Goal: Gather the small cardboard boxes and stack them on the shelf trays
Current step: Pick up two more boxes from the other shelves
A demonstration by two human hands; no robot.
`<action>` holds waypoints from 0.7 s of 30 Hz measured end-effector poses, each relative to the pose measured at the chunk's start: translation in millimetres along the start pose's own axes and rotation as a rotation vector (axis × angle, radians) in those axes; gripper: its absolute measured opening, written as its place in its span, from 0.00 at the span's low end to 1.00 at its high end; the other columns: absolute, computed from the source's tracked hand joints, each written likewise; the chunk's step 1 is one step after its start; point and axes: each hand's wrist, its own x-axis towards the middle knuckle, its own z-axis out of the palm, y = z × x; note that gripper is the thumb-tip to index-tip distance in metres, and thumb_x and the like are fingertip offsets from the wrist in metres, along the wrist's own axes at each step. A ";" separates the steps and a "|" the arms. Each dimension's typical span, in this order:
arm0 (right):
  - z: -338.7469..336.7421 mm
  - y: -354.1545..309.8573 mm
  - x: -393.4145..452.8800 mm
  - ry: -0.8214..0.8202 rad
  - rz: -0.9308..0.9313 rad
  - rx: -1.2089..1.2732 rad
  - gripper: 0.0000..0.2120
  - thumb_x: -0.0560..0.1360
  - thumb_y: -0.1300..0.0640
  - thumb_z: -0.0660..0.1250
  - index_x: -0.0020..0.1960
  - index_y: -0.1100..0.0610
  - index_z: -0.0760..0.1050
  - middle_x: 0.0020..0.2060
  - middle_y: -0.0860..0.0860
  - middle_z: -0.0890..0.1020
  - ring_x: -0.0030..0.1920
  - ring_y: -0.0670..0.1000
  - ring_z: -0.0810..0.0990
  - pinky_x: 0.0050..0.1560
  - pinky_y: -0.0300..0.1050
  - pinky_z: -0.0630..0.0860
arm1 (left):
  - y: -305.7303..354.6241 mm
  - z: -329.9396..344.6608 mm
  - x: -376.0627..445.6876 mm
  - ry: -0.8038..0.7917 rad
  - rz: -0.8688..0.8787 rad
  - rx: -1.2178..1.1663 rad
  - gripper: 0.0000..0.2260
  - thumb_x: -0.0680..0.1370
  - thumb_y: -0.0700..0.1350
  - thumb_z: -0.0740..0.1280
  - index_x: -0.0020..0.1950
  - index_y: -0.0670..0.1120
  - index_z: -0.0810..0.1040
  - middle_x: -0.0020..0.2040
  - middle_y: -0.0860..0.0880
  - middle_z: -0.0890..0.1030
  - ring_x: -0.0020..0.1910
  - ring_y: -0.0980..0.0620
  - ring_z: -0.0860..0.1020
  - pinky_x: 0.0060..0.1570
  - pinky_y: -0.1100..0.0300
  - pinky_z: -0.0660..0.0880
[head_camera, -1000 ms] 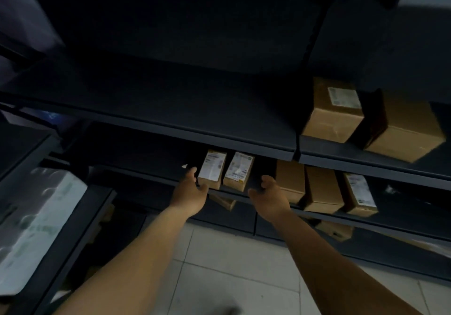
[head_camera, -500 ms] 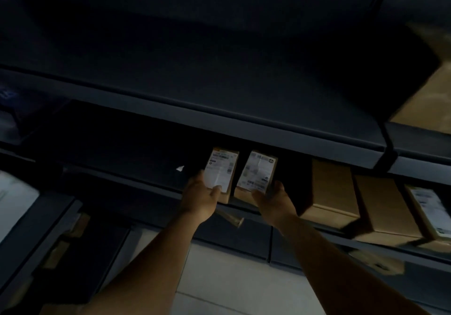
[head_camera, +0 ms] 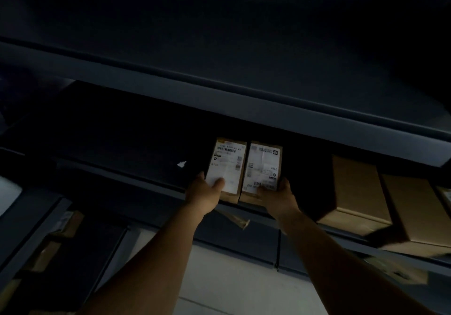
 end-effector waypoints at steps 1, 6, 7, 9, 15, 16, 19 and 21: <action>-1.2 -1.0 -4.0 -0.013 -0.009 0.068 0.27 0.74 0.65 0.67 0.70 0.54 0.62 0.60 0.50 0.77 0.61 0.54 0.76 0.55 0.46 0.74 | 0.4 -2.0 -3.8 -0.010 -0.015 -0.048 0.19 0.79 0.49 0.63 0.69 0.46 0.67 0.64 0.46 0.75 0.59 0.47 0.74 0.50 0.59 0.69; -6.3 -11.7 -34.6 -0.084 -0.030 0.184 0.28 0.75 0.69 0.64 0.67 0.46 0.63 0.53 0.45 0.79 0.59 0.53 0.77 0.61 0.55 0.74 | -2.3 -25.0 -36.7 -0.004 -0.117 -0.207 0.19 0.78 0.44 0.65 0.68 0.49 0.65 0.60 0.48 0.75 0.54 0.50 0.72 0.52 0.56 0.69; -6.4 -15.6 -43.2 -0.119 -0.024 0.180 0.27 0.75 0.68 0.63 0.66 0.44 0.63 0.55 0.47 0.79 0.58 0.52 0.78 0.60 0.56 0.75 | -3.3 -31.4 -46.2 0.004 -0.138 -0.223 0.19 0.78 0.43 0.66 0.67 0.49 0.65 0.61 0.47 0.76 0.54 0.50 0.73 0.52 0.56 0.69; -5.8 -25.1 -62.4 -0.189 -0.008 0.179 0.27 0.75 0.69 0.62 0.64 0.41 0.63 0.56 0.48 0.80 0.57 0.52 0.79 0.55 0.55 0.78 | -3.9 -45.9 -68.9 0.026 -0.179 -0.249 0.19 0.77 0.42 0.66 0.66 0.47 0.65 0.63 0.46 0.75 0.55 0.49 0.73 0.52 0.56 0.70; 8.0 -66.4 -130.5 -0.355 -0.048 0.112 0.25 0.75 0.70 0.64 0.65 0.47 0.66 0.58 0.52 0.79 0.57 0.53 0.78 0.55 0.51 0.78 | 7.2 -102.2 -152.3 0.193 -0.225 -0.311 0.20 0.78 0.45 0.66 0.68 0.48 0.66 0.57 0.49 0.76 0.52 0.51 0.73 0.48 0.58 0.68; 11.2 -73.0 -143.3 -0.386 -0.063 0.098 0.26 0.75 0.69 0.64 0.67 0.49 0.65 0.59 0.52 0.79 0.56 0.52 0.78 0.50 0.47 0.79 | 10.3 -113.2 -167.9 0.225 -0.224 -0.316 0.20 0.78 0.46 0.66 0.68 0.49 0.66 0.55 0.51 0.75 0.51 0.52 0.73 0.48 0.58 0.68; 17.6 -92.8 -182.7 -0.469 -0.094 0.117 0.28 0.75 0.68 0.65 0.70 0.49 0.64 0.59 0.52 0.79 0.55 0.50 0.78 0.46 0.39 0.76 | 15.2 -144.0 -211.3 0.322 -0.205 -0.376 0.21 0.78 0.49 0.66 0.69 0.50 0.66 0.59 0.50 0.77 0.54 0.51 0.75 0.53 0.57 0.72; 19.1 -109.4 -212.4 -0.527 -0.123 0.144 0.26 0.75 0.66 0.66 0.69 0.48 0.65 0.57 0.49 0.80 0.54 0.47 0.79 0.46 0.39 0.74 | 19.2 -162.2 -242.0 0.379 -0.163 -0.416 0.22 0.77 0.50 0.66 0.70 0.51 0.65 0.63 0.49 0.76 0.58 0.50 0.76 0.61 0.52 0.73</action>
